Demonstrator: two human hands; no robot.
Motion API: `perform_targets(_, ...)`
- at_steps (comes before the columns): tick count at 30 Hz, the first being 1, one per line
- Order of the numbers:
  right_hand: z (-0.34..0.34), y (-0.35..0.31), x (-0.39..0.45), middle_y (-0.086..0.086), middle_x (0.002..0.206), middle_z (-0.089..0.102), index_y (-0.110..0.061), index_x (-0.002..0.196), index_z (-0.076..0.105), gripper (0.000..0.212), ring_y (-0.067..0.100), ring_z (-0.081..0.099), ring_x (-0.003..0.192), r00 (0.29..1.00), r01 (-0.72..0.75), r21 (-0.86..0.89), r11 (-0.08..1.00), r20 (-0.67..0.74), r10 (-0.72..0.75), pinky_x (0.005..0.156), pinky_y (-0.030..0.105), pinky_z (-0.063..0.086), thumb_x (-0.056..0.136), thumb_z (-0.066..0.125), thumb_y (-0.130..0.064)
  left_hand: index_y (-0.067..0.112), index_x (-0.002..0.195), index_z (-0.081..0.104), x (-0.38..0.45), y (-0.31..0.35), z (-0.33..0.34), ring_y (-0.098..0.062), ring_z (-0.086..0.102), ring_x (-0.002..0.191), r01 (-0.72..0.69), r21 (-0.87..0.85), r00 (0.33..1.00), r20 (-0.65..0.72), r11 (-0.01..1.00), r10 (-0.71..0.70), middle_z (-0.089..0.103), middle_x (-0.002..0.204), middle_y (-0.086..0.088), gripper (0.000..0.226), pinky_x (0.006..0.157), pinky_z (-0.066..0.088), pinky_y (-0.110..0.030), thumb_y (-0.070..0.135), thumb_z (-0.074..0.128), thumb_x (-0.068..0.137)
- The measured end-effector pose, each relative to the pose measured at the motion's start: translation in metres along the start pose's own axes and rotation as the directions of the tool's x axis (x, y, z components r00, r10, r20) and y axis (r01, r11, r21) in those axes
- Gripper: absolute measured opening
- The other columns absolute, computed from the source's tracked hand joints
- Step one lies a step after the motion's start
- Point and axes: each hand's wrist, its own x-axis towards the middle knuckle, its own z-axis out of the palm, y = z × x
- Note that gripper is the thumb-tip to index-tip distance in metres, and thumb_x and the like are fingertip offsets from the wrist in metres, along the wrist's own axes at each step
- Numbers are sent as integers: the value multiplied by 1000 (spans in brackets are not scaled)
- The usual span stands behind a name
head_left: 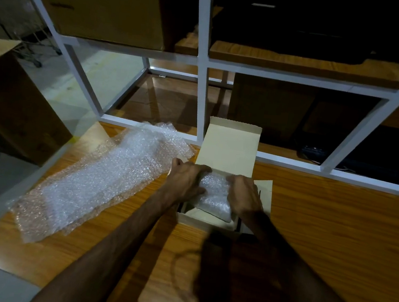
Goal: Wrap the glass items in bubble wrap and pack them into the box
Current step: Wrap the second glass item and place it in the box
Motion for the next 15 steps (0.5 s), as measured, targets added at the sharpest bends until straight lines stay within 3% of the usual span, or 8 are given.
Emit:
perform_targets(1, 0, 4, 0, 8, 114, 71, -11, 124, 68, 33, 19, 70, 95, 999, 35, -23, 999, 36, -34, 83, 34, 62, 98, 58, 5, 30, 144, 55, 0, 0, 0, -20, 58, 128, -6, 6, 1000, 2, 1000, 6, 68, 137, 2, 67, 104, 23, -40, 45, 82, 84)
perform_targets(4, -3, 13, -1, 10, 132, 59, -8, 135, 56, 40, 20, 60, 111, 976, 143, -119, 983, 182, -120, 86, 27, 49, 99, 55, 8, 29, 144, 56, -1, 4, -4, -22, 56, 131, -26, 46, 1000, 4, 999, 26, 66, 140, 1, 65, 105, 22, -40, 44, 81, 86)
perform_targets(7, -7, 22, -3, 12, 148, 50, -8, 143, 49, 38, 24, 50, 132, 929, 301, -197, 933, 280, -241, 106, 31, 41, 105, 53, -5, 28, 142, 56, -4, 7, -5, -22, 54, 132, -50, 73, 999, -4, 996, 50, 65, 141, 0, 62, 107, 23, -40, 41, 81, 87)
perform_targets(12, -19, 27, -1, 2, 140, 60, -17, 124, 64, 40, 20, 50, 137, 867, 435, -352, 829, 412, -280, 125, 52, 14, 97, 65, -47, 28, 141, 57, -3, 7, -6, -20, 54, 132, -65, 111, 996, 63, 992, 58, 64, 140, 1, 60, 110, 23, -41, 47, 77, 88)
perform_targets(15, -20, 31, -2, 0, 151, 54, -18, 140, 59, 53, 17, 42, 147, 863, 425, -290, 858, 417, -286, 125, 62, -7, 98, 62, -51, 28, 142, 57, -4, 1, -5, -20, 50, 136, -78, 82, 994, 80, 994, 71, 61, 144, 0, 58, 113, 22, -42, 50, 73, 91)
